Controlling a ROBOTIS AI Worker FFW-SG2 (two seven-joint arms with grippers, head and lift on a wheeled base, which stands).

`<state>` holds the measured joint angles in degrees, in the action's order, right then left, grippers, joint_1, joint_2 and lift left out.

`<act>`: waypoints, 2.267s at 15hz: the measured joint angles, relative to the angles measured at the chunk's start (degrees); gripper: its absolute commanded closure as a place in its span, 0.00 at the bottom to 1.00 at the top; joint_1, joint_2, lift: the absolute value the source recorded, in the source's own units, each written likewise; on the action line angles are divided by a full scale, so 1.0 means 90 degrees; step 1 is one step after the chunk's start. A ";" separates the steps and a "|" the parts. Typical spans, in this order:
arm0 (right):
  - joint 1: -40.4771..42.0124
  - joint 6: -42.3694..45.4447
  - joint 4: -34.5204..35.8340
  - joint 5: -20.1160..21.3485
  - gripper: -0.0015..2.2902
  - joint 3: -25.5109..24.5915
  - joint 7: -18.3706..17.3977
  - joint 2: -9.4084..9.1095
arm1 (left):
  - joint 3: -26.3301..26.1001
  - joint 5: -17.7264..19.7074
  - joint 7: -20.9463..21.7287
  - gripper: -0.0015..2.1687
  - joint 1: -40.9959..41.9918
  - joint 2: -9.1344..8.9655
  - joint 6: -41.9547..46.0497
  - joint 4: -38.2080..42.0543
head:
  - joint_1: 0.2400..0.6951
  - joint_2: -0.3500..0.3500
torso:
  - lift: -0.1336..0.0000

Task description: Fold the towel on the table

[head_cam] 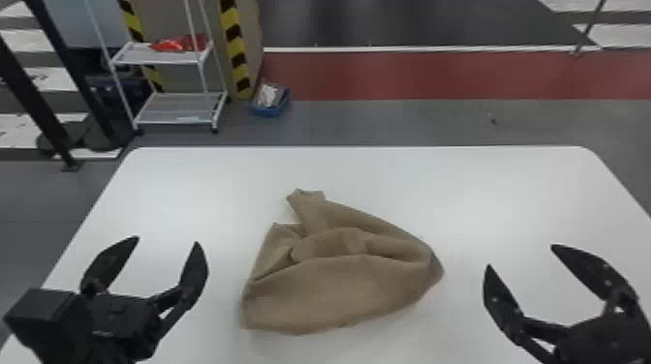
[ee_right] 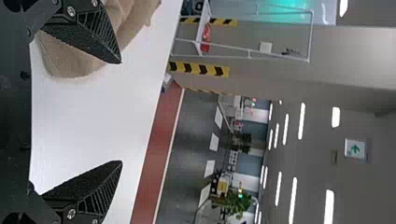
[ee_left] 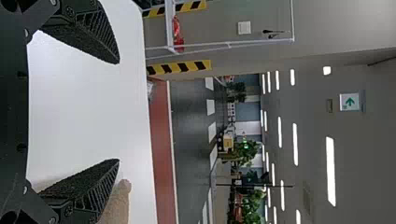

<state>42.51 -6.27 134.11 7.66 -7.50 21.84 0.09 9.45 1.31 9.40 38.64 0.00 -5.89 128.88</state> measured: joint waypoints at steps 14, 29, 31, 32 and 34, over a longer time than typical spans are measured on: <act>-0.1500 -0.3103 -0.0935 0.3828 0.06 0.2835 0.0309 0.0000 | 0.0210 0.0031 0.0008 0.07 -0.0283 0.0000 -0.0357 -0.0208 | 1.00 0.91 | 0.07; -0.1986 -0.3340 -0.1373 0.3773 0.99 0.3192 0.0147 0.0000 | 0.0256 0.0089 0.0008 0.07 -0.0257 0.0000 -0.0376 -0.0238 | 1.00 0.96 | 0.07; -0.1834 -0.2987 -0.1177 0.3480 0.99 0.2988 0.0025 0.0000 | 0.0260 0.0096 0.0010 0.07 -0.0289 0.0000 -0.0376 -0.0282 | 1.00 0.95 | 0.07; -0.1771 -0.2856 -0.1020 0.3202 0.99 0.2779 0.0054 0.0000 | 0.0260 0.0098 0.0010 0.07 -0.0305 0.0000 -0.0376 -0.0302 | 1.00 0.94 | 0.07; -0.1676 -0.2785 -0.0574 0.2457 0.99 0.2203 0.0188 0.0000 | 0.0259 0.0096 0.0019 0.07 -0.0321 0.0000 -0.0376 -0.0323 | 1.00 0.89 | 0.07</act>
<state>27.43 -31.34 128.95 29.77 12.33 23.53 0.09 11.78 2.17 9.57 35.75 0.00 -9.28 125.98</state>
